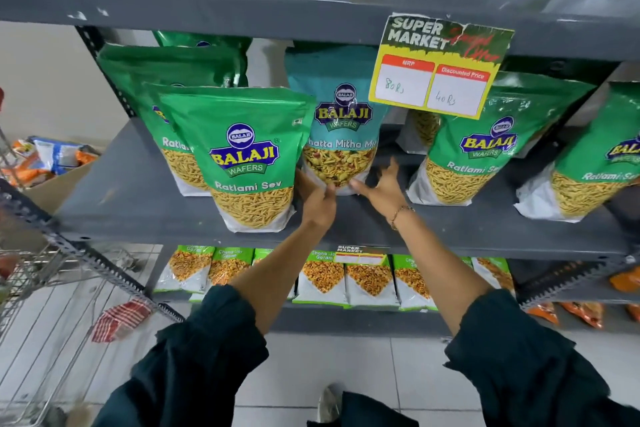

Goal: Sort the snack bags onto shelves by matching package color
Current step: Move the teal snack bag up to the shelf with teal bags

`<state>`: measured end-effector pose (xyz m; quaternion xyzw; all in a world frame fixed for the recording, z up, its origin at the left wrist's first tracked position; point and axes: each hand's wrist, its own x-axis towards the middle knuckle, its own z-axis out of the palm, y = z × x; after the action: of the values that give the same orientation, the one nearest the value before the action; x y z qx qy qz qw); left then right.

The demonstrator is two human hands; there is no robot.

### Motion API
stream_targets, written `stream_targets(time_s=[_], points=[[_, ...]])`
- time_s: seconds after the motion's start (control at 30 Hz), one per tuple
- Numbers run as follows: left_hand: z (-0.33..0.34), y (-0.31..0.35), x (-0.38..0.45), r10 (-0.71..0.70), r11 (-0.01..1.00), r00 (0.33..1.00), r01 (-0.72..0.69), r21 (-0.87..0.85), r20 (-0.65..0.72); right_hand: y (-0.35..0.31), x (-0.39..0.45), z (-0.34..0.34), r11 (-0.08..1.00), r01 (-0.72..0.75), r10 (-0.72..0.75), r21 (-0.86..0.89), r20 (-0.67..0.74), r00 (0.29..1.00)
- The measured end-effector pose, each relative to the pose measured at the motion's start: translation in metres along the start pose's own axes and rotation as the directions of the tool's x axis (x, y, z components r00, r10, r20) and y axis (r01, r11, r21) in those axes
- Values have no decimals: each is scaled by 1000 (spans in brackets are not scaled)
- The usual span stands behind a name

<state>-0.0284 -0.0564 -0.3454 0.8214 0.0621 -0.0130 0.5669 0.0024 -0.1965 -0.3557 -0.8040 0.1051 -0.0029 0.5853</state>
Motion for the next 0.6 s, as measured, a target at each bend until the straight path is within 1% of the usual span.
stream_targets(time_s=[0.07, 0.13, 0.17, 0.27, 0.33, 0.4, 0.5, 0.6], points=[[1, -3, 4, -5, 1000, 1000, 6, 25, -20, 0, 6, 2, 999, 10, -10, 35, 22, 1000], [-1, -9, 14, -47, 999, 997, 47, -5, -58, 2, 11, 3, 999, 39, -40, 34, 29, 999], [-2, -13, 19, -33, 999, 996, 32, -11, -79, 4, 13, 3, 998, 54, -55, 32, 23, 998], [-6, -23, 26, 13, 998, 997, -9, 60, -75, 6, 17, 0, 994, 109, -109, -3, 2, 994], [-5, -30, 31, 53, 995, 997, -49, 90, -49, 7, 12, -5, 990, 138, -139, -34, -24, 990], [-5, -31, 33, 99, 986, 995, -98, 133, -4, 10, 2, -7, 984, 169, -173, -47, -86, 981], [-5, -30, 33, 148, 978, 986, -157, 139, 73, 15, -17, -10, 974, 216, -226, -75, -164, 960], [-6, -30, 28, 187, 969, 974, -204, 138, 124, 15, -31, -14, 966, 248, -258, -74, -182, 949]])
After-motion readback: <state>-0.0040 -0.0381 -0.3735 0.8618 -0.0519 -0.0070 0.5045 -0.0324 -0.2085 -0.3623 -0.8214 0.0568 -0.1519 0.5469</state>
